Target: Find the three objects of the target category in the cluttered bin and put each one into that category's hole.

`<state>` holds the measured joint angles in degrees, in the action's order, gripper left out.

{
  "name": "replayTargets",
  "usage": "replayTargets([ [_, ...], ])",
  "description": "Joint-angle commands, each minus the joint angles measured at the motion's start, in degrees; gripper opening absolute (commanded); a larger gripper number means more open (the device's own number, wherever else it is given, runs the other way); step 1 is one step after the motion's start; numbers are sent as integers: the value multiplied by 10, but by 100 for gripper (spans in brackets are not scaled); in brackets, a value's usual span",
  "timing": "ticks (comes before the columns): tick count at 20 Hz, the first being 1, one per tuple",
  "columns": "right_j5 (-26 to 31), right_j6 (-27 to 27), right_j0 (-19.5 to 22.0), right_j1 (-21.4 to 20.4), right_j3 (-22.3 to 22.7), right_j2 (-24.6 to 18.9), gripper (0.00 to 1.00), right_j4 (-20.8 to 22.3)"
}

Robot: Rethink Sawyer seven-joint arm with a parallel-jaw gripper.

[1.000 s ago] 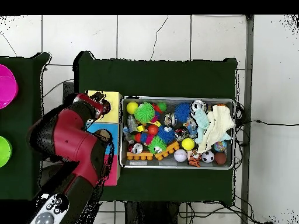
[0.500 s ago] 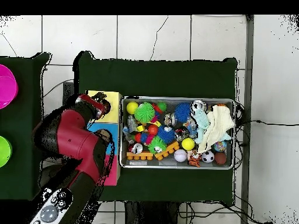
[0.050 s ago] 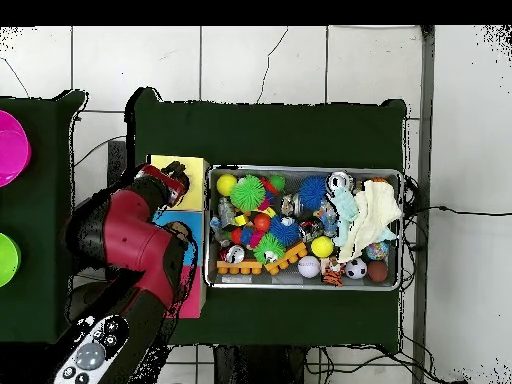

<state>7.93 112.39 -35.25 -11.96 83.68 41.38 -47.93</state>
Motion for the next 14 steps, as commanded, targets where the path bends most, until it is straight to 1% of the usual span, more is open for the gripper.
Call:
replayTargets([
  [1, -14, 153, 18, 33, 47, -100, 0, -8],
  [7, -12, 157, 24, 31, 58, -123, 0, -11],
  [11, 1, 162, 23, 31, 60, -130, 0, -17],
  [14, 23, 179, 11, 37, 57, -121, 0, -28],
])
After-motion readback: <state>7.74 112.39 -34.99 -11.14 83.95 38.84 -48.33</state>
